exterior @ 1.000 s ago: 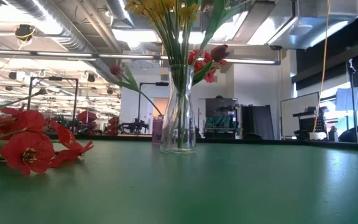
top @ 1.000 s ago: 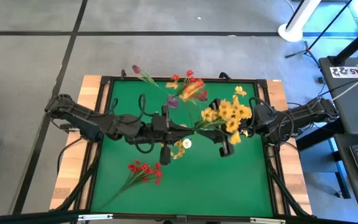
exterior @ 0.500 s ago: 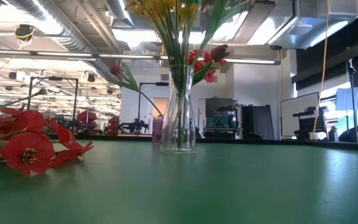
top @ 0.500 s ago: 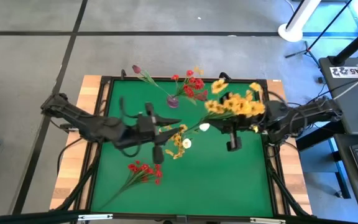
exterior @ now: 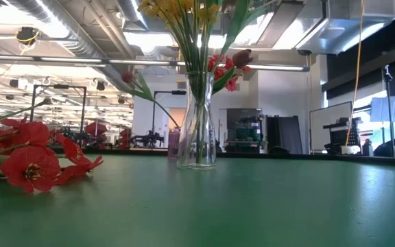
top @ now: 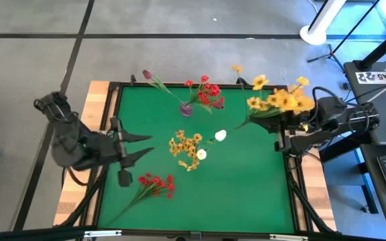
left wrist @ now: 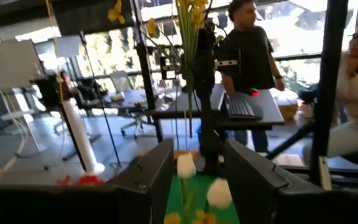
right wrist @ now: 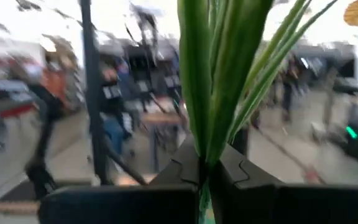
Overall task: Sort flowers into vase by color
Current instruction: Put the yellow flowers into the transparent vase
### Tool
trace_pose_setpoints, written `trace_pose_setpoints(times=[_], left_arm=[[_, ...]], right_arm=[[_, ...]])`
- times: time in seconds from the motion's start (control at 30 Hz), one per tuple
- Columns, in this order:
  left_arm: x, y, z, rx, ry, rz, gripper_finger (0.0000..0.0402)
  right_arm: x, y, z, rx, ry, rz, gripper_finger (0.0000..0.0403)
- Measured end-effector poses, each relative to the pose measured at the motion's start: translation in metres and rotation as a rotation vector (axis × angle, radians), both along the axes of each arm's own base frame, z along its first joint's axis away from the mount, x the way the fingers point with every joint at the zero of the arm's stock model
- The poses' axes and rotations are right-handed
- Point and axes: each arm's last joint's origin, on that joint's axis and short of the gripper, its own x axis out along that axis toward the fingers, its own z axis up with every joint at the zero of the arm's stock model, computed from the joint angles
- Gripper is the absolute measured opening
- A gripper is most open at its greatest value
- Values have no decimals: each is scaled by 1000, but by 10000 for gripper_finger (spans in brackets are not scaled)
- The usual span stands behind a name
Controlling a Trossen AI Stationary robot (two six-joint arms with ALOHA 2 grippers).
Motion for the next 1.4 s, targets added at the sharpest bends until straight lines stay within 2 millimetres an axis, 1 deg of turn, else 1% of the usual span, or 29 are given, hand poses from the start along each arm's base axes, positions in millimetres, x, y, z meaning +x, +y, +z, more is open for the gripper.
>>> trace_pose_setpoints(times=[0.1, 0.17, 0.3, 0.4, 0.5, 0.6, 0.67, 0.77, 0.9, 1.0, 1.2, 1.3, 1.4], left_arm=[[-13, 10, -5, -75, 43, -53, 137], [-15, 16, -12, -102, 79, -51, 137], [-15, 25, -33, -99, 123, 9, 137], [-14, 35, -49, -134, 149, -21, 137], [-8, 43, -73, -157, 183, -36, 132], [-5, 55, -93, -178, 191, 5, 122], [-5, 64, -103, -204, 179, 8, 114], [-3, 73, -119, -235, 161, -25, 101], [-7, 83, -128, -263, 98, -36, 87], [-8, 88, -135, -275, 79, -32, 81], [-7, 89, -139, -294, 73, -24, 78], [-6, 88, -139, -300, 62, -28, 78], [-6, 88, -138, -305, 56, -39, 78]], right_arm=[[-7, -4, -10, -3, 116, -83, 8], [-7, -6, -18, -20, 198, -150, 7], [-1, -7, -37, -47, 281, -219, 7], [7, -7, -53, -68, 326, -269, 7], [11, -10, -69, -74, 358, -299, 7], [10, -14, -84, -51, 375, -315, 7], [11, -16, -96, -23, 360, -308, 7], [13, -18, -114, 12, 323, -246, 7], [17, -15, -134, 46, 227, -160, 7], [19, -14, -143, 60, 152, -104, 7], [20, -11, -154, 92, -19, -21, 7], [25, -10, -160, 99, -40, 12, 7], [35, -8, -166, 103, -33, 25, 7]])
